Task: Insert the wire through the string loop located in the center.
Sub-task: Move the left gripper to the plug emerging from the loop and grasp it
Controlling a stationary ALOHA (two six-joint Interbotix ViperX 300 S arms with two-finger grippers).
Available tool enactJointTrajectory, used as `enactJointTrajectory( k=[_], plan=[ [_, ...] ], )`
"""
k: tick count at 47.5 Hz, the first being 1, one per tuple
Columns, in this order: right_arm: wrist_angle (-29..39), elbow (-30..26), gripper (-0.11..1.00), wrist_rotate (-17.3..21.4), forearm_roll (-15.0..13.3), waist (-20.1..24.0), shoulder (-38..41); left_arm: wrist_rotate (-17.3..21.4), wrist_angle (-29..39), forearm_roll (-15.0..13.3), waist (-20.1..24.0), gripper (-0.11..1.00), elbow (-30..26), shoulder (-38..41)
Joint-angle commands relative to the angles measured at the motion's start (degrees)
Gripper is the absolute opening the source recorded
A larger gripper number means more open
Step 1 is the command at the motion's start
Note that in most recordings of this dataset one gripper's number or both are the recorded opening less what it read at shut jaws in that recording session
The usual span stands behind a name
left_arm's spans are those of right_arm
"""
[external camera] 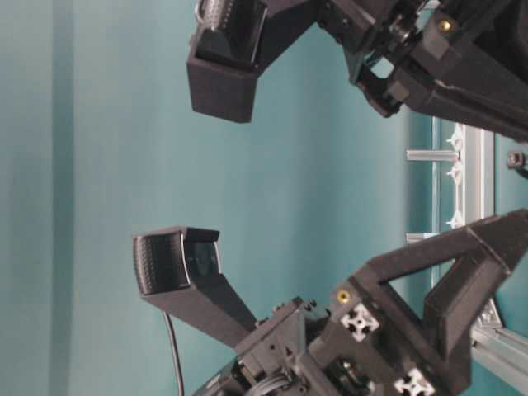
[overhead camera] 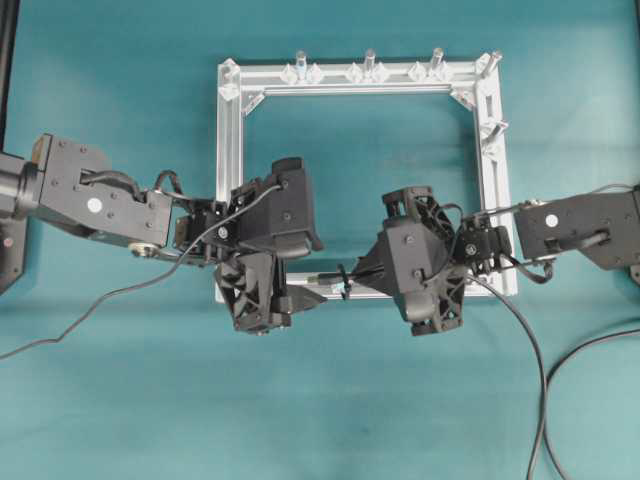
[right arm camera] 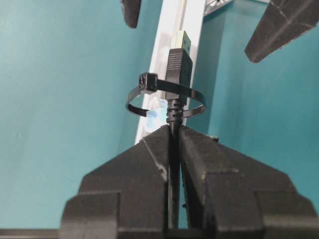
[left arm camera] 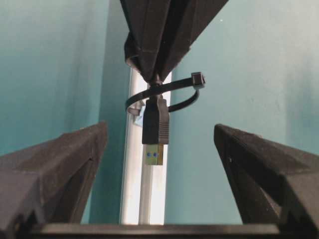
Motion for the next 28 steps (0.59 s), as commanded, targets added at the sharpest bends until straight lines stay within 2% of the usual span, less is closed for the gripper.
enactJointTrajectory(
  k=[1,28],
  plan=[
    [-0.62,-1.05,0.07,-0.09,-0.18,-0.09,-0.7,-0.53,-0.18,-0.09,-0.18,0.9,-1.14,-0.62],
    [-1.14,-1.23,0.07,-0.09,-0.18,-0.26,-0.7,-0.26,-1.14,0.26,-0.26,0.89,-1.32,4.39]
  ],
)
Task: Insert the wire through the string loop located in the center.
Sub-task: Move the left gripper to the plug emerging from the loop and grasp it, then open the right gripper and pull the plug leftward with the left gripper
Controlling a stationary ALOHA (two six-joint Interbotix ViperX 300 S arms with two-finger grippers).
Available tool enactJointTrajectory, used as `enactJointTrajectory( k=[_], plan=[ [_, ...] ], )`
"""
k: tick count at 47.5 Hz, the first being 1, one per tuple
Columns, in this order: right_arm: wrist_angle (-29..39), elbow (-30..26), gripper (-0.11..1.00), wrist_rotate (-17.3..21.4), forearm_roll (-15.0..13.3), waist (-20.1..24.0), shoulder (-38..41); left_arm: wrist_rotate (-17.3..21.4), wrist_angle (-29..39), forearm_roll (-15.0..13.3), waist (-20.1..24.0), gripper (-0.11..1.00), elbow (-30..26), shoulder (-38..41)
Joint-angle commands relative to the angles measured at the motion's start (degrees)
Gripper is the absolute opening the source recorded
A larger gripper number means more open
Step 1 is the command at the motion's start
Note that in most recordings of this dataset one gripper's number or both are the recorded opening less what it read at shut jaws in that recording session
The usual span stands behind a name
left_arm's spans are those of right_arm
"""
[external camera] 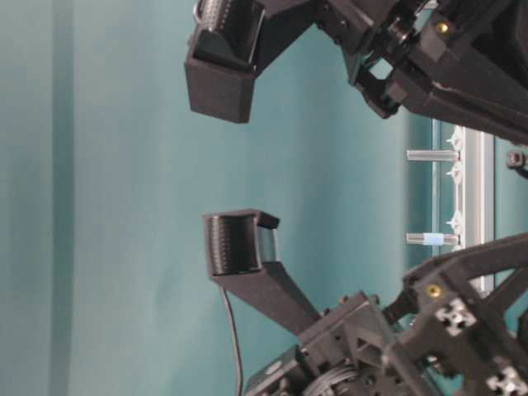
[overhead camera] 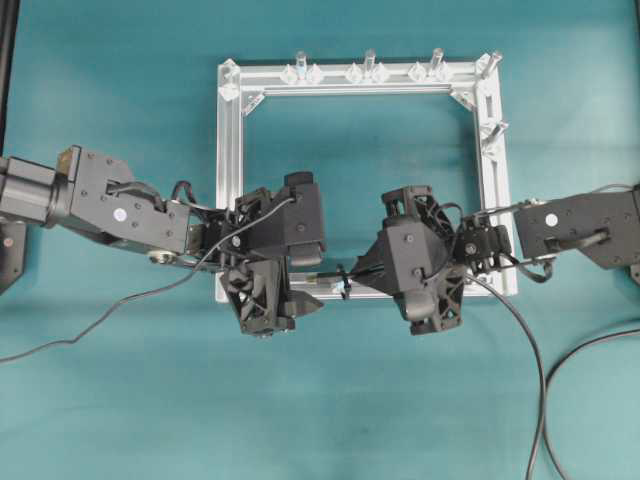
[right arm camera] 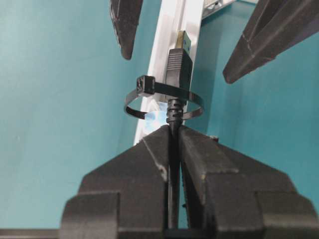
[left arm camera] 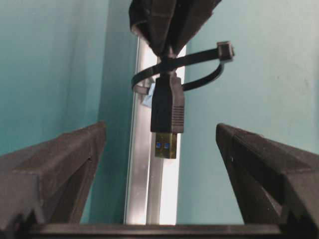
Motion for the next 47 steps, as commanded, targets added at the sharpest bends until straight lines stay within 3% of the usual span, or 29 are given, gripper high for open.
enactJointTrajectory(
  k=[1,10,15,21,30,47],
  plan=[
    [-0.7,-1.14,0.07,-0.09,-0.09,-0.09,-0.7,-0.18,-0.97,0.26,-0.18,0.89,-1.14,-0.44],
    [-0.7,-1.05,0.07,-0.09,-0.09,-0.09,-0.7,-0.18,-1.76,0.26,-0.09,0.87,-1.32,-0.53],
    [-0.62,-1.05,0.07,-0.09,-0.09,-0.09,-0.7,-0.26,-2.11,0.26,-0.09,0.79,-1.76,-0.53],
    [-0.7,-1.14,0.07,-0.09,-0.09,-0.09,-0.7,-0.26,-3.08,0.26,-0.09,0.61,-2.11,-0.35],
    [-0.7,-1.32,0.07,-0.09,-0.09,-0.09,-0.7,-0.26,-3.87,0.35,-0.09,0.21,-0.7,-0.44],
    [-4.13,-1.23,0.07,0.0,-0.09,-0.09,-0.79,-0.62,-6.24,0.26,-0.26,0.2,1.32,-0.53]
  ],
)
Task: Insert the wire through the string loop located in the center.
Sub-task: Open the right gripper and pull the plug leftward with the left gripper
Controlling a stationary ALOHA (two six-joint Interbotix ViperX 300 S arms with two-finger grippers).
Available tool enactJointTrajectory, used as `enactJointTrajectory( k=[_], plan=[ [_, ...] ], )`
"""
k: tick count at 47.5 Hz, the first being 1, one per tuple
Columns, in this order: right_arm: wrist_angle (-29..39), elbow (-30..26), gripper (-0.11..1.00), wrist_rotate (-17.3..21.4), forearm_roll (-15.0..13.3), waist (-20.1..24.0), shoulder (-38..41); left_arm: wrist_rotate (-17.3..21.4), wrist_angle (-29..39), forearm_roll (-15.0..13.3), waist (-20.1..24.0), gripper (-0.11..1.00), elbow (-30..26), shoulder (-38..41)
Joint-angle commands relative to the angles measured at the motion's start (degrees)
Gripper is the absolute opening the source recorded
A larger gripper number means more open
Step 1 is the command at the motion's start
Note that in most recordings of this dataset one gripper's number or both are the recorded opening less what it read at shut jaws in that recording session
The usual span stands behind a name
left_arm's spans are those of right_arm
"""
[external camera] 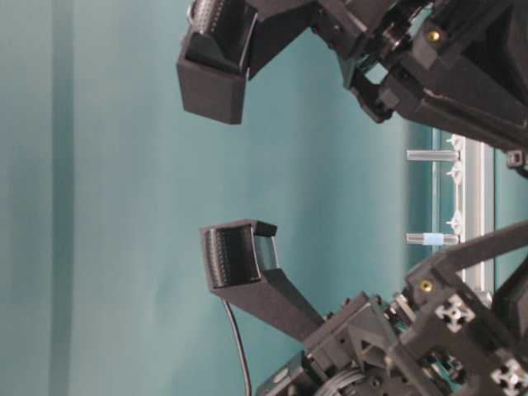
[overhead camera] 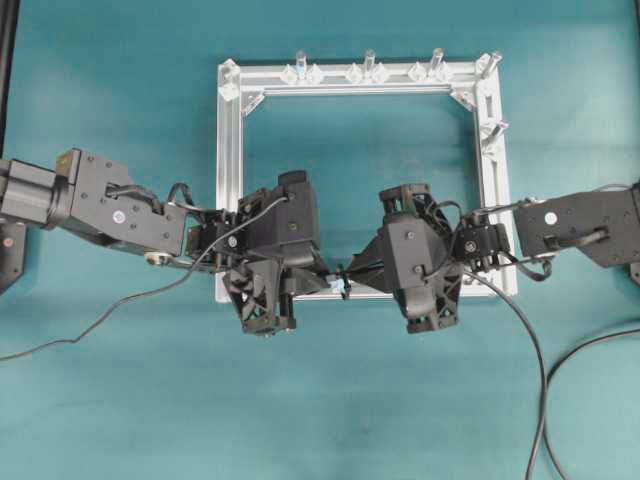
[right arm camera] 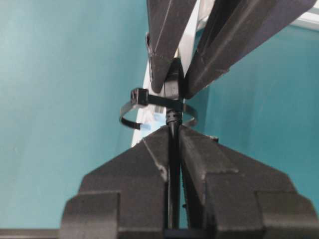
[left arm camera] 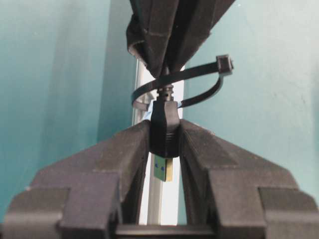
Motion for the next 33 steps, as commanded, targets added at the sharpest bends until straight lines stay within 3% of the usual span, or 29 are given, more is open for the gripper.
enactJointTrajectory(
  k=[1,33],
  plan=[
    [-1.67,-1.05,0.07,0.09,-0.09,0.18,-0.7,-0.53,-0.18,0.09,-0.26,0.2,-0.44,-0.88],
    [-0.79,-0.26,0.07,0.44,0.18,1.14,-0.79,-0.44,0.09,0.09,-0.35,0.2,-0.7,-1.23]
  ],
)
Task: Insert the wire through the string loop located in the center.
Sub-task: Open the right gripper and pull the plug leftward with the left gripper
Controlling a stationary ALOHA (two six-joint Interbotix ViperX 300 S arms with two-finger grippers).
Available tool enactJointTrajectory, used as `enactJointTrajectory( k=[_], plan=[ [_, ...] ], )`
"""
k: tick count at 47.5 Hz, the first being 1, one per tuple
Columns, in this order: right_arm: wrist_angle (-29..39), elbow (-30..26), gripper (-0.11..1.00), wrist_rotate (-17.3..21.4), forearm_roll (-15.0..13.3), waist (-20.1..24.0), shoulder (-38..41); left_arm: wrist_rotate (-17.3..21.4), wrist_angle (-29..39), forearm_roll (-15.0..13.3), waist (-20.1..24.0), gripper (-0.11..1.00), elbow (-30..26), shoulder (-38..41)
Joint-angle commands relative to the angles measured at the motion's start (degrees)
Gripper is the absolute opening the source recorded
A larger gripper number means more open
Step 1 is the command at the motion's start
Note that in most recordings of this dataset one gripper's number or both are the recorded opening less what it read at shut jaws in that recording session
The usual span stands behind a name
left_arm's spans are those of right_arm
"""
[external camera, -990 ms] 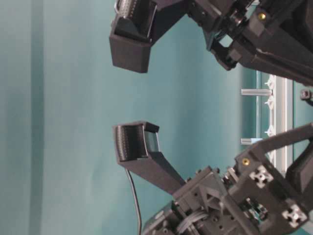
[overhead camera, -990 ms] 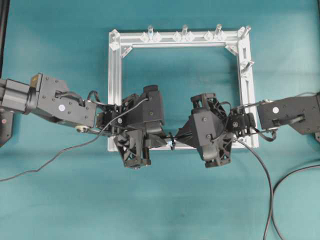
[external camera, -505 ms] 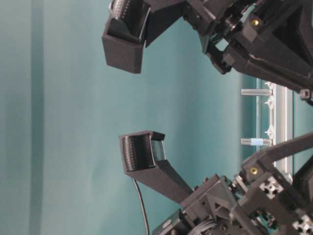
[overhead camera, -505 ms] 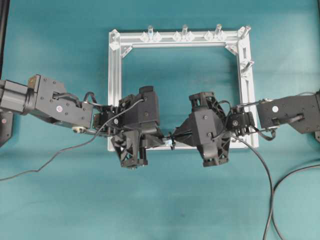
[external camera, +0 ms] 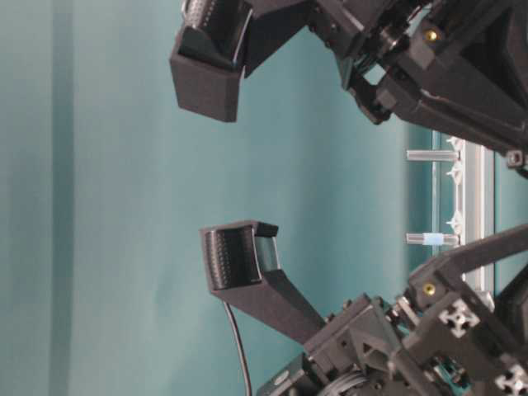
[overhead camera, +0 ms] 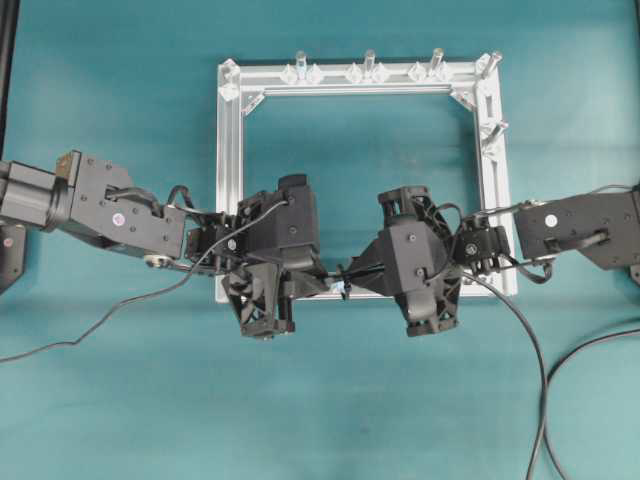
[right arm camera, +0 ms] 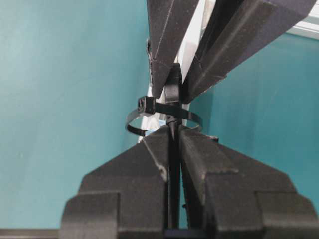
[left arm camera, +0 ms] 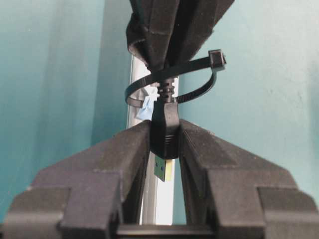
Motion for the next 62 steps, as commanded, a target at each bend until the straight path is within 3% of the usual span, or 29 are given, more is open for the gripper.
enactJointTrajectory(
  k=[1,18,21,30,32,48,62],
  plan=[
    [0.18,-0.44,0.07,0.26,0.09,0.62,-0.79,-0.44,0.09,0.18,0.09,0.2,-0.79,-1.41],
    [3.52,-0.09,0.07,4.66,0.09,0.62,-1.76,-0.44,0.18,0.09,0.09,0.2,-1.05,-1.32],
    [3.87,-0.09,0.18,4.83,0.09,0.62,-1.93,-0.44,0.18,0.09,0.09,0.2,-1.05,-1.32],
    [7.21,0.0,0.74,4.92,0.09,0.62,-2.02,-0.44,0.18,0.09,0.09,0.16,-1.05,-1.41],
    [7.38,0.09,0.79,4.92,0.09,0.62,-2.02,-0.44,0.26,0.09,0.09,0.16,-1.05,-1.41],
    [7.29,0.09,0.78,4.92,0.0,0.62,-2.64,-0.44,2.29,0.09,0.0,0.16,-0.26,-2.37],
    [7.29,0.44,0.78,4.83,-0.18,0.62,-4.48,-0.7,7.21,-0.18,0.0,0.16,5.01,-8.79]
  ],
)
